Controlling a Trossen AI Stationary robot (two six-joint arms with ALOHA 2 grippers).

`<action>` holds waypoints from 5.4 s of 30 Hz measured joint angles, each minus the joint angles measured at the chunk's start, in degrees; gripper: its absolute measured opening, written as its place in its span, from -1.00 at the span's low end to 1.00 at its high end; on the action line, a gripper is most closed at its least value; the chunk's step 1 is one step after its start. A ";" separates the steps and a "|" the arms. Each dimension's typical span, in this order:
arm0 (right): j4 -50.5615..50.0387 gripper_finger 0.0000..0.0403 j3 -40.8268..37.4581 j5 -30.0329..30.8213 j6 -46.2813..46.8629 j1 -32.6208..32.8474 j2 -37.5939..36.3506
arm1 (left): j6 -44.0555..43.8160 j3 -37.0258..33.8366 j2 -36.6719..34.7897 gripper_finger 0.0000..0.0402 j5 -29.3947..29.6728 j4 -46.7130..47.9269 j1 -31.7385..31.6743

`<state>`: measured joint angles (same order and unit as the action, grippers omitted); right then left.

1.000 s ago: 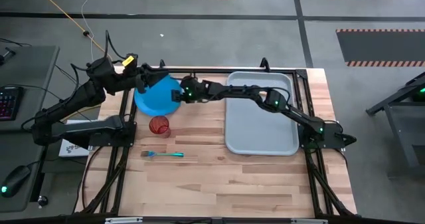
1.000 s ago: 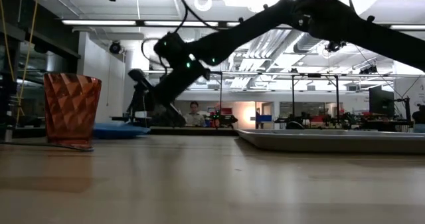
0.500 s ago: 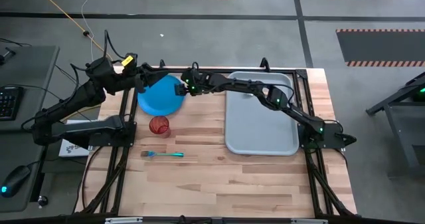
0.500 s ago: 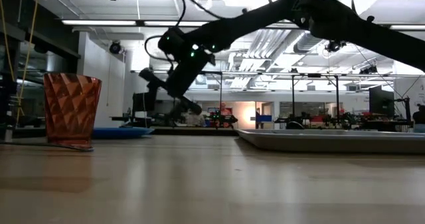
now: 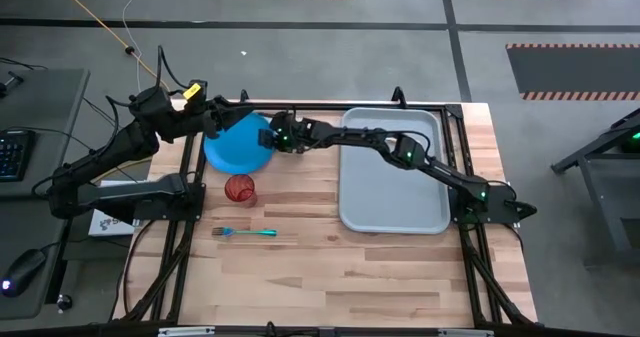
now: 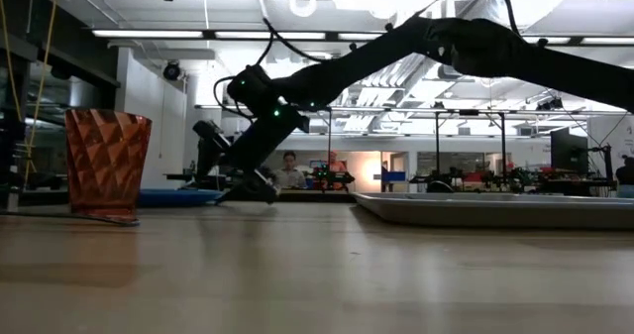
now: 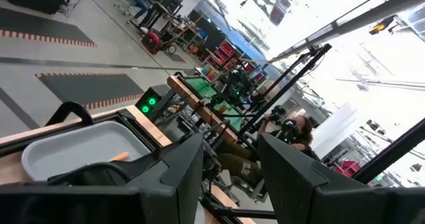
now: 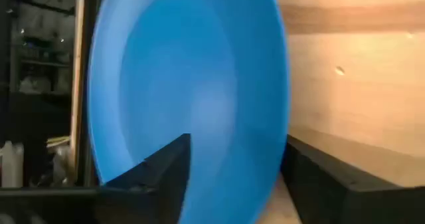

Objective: Pick and place plate/cup/fork/spoon on tray
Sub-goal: Put the blue plate to the left of the yellow spoon on the gray serving tray

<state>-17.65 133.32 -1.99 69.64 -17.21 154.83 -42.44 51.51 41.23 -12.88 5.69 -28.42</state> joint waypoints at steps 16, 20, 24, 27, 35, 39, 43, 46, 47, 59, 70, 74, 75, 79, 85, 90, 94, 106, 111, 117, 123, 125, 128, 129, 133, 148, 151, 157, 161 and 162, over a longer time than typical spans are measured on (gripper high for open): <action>-1.73 -0.98 -0.17 -3.12 -8.65 -1.32 -5.76 | -0.04 -0.02 -1.09 -0.32 -2.34 0.01 0.02; -8.57 -0.99 -0.17 -2.54 -17.23 -2.74 -11.53 | -0.04 -0.02 -2.14 -0.32 -2.34 0.00 0.00; -18.23 -0.99 -0.11 1.50 -25.86 -4.69 -17.78 | 0.04 -0.02 -3.33 -0.32 -2.39 -0.03 0.00; -25.10 -1.00 -0.09 3.11 -30.87 -6.04 -21.35 | 0.50 -0.02 -3.78 -0.32 -2.64 0.00 0.01; -34.00 -1.00 -0.11 8.90 -35.66 -6.75 -28.38 | 0.52 -0.02 -5.37 -0.32 -2.71 0.00 0.00; -34.79 -1.00 -0.11 9.12 -36.10 -6.91 -29.70 | 0.55 -0.02 -5.76 -0.32 -2.69 0.00 0.02; -36.11 -1.00 -0.11 9.62 -36.56 -6.68 -29.85 | 0.61 -0.02 -5.84 -0.32 -2.69 0.02 0.02; -36.07 -1.00 -0.11 10.97 -36.71 -6.11 -29.79 | 0.63 -0.02 -5.84 -0.32 -2.67 0.04 0.00; -35.98 -1.00 -0.11 10.99 -36.71 -5.99 -29.79 | 0.66 -0.02 -5.84 -0.32 -2.64 0.04 0.01; -46.81 -1.00 -0.11 8.03 -40.91 -5.62 -35.00 | 0.66 -0.02 -5.81 -0.32 -1.95 0.04 0.00; -64.95 -1.00 -0.11 13.86 -41.22 -5.11 -46.26 | 1.63 -0.02 -5.77 -0.32 -1.70 -0.07 0.02; -72.26 -1.00 -0.11 14.25 -38.53 -4.68 -50.27 | 2.08 -0.02 -5.79 -0.32 -1.70 -0.11 0.02; -72.99 -1.00 -0.15 14.46 -37.60 -4.43 -51.24 | 2.08 -0.02 -5.79 -0.32 -1.72 -0.12 0.00; -71.87 -1.00 -7.37 14.06 -31.96 -2.73 -58.87 | 2.04 -0.02 -5.79 -0.32 -2.11 -1.09 0.00; -64.79 -1.00 -36.04 15.32 -17.93 1.20 -77.94 | 2.17 -0.02 -5.77 -0.32 -5.07 -4.31 0.03; -52.81 -1.00 -56.16 14.31 -12.06 2.31 -94.25 | 2.19 -0.02 -4.82 -0.32 -5.26 -8.06 0.01; -49.28 -1.00 -69.29 13.28 -9.92 2.36 -105.70 | 2.91 -0.02 -3.69 -0.32 -7.06 -9.03 0.26; -29.53 -1.00 -103.46 9.07 -0.97 2.34 -127.06 | 3.89 -0.02 3.17 -0.32 1.14 -11.48 6.20; -23.11 -1.00 -111.65 11.41 2.77 1.94 -129.41 | 3.52 -0.02 6.36 -0.32 1.90 -13.90 7.59; -26.48 -1.00 -112.72 15.66 4.35 0.81 -129.81 | 3.57 -0.02 9.33 -0.32 1.88 -15.69 8.39; -32.94 -1.00 -112.72 13.95 5.54 -0.76 -129.38 | 3.54 -0.02 11.01 -0.32 1.57 -16.04 8.37; -33.12 -1.00 -112.72 12.40 4.86 -1.12 -129.40 | 3.56 -0.02 11.04 -0.32 1.40 -15.98 8.37; -33.35 -1.00 -112.72 10.83 5.28 -1.20 -129.21 | 3.54 -0.02 10.99 -0.32 1.38 -16.20 8.37; -33.37 -1.00 -112.72 10.35 5.45 -1.20 -128.88 | 3.56 -0.02 10.99 -0.32 1.38 -16.20 8.37; -34.18 -1.00 -112.86 7.29 7.06 -1.19 -126.89 | 3.53 -0.02 10.99 -0.32 1.38 -16.39 8.35; -32.69 -0.92 -113.24 10.31 10.21 -1.18 -122.65 | 2.08 -0.02 10.99 -0.32 1.29 -16.33 8.35; -33.62 -0.80 -113.28 9.86 9.92 -1.18 -122.60 | 2.08 -0.02 10.99 -0.32 1.29 -16.33 8.35; -33.78 -0.47 -113.33 10.35 9.40 -1.19 -122.62 | 2.08 -0.02 10.99 -0.32 1.27 -16.32 8.35; -34.34 -0.28 -113.18 9.00 7.24 -1.19 -122.68 | 2.08 -0.02 10.99 -0.32 1.25 -16.31 8.35; -34.35 -0.24 -113.18 8.74 6.86 -1.18 -122.67 | 2.08 -0.02 10.99 -0.32 1.25 -16.31 8.35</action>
<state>-52.00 20.14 6.76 76.50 -18.39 32.16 -40.36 51.48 52.23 -11.64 -10.61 -20.08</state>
